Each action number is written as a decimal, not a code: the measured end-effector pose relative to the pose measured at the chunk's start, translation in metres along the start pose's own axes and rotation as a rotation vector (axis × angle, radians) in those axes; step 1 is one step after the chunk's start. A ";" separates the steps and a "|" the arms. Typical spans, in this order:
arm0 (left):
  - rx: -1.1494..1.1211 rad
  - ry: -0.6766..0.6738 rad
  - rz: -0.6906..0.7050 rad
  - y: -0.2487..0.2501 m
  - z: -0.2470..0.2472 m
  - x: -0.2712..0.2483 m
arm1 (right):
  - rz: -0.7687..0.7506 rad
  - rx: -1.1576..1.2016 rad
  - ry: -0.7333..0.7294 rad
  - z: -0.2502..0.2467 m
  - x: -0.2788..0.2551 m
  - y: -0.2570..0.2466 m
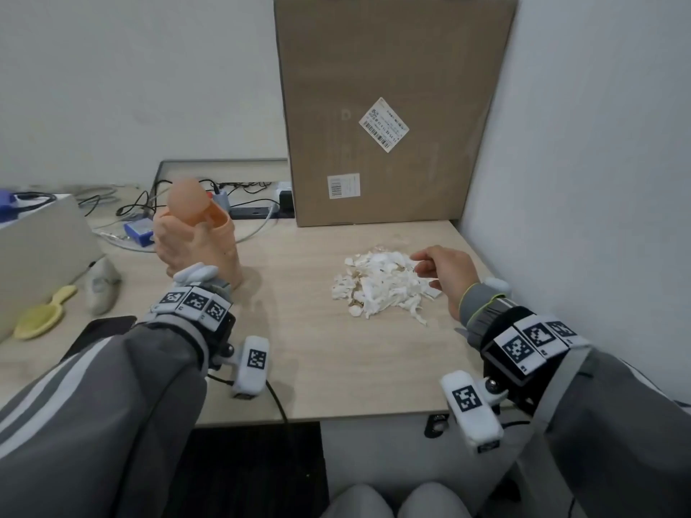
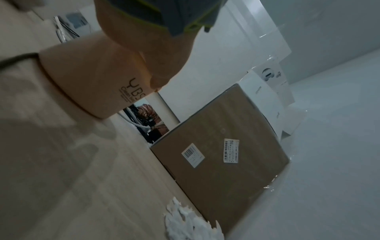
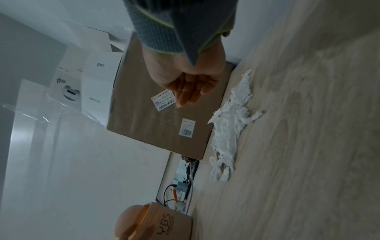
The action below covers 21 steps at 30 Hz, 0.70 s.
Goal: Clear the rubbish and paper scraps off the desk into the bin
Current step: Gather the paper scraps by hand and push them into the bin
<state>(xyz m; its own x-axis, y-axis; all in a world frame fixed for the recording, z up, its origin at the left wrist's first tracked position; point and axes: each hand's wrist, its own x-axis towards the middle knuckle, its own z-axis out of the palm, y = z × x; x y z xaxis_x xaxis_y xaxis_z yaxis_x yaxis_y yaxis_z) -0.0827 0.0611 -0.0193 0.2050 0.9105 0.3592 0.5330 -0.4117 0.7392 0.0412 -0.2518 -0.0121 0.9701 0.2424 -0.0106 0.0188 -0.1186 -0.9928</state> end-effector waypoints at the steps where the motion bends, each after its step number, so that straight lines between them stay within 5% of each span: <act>1: -0.047 -0.011 0.016 0.003 0.000 -0.003 | -0.001 0.007 -0.006 0.002 0.000 0.000; 11: -0.258 0.015 -0.093 0.007 0.002 0.030 | 0.004 0.007 -0.128 0.019 0.013 -0.002; 17: -0.097 -0.236 0.279 0.048 -0.003 -0.002 | -0.089 -0.118 -0.347 0.044 0.026 -0.012; 21: -0.267 -0.463 0.438 0.075 -0.003 -0.026 | -0.060 -0.194 -0.497 0.054 0.032 -0.011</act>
<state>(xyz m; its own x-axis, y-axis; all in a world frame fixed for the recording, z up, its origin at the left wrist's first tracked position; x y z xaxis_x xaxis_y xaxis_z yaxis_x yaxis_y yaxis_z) -0.0511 0.0067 0.0285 0.7162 0.5573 0.4202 0.1133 -0.6868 0.7179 0.0586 -0.1909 -0.0083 0.7351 0.6756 -0.0569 0.1604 -0.2548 -0.9536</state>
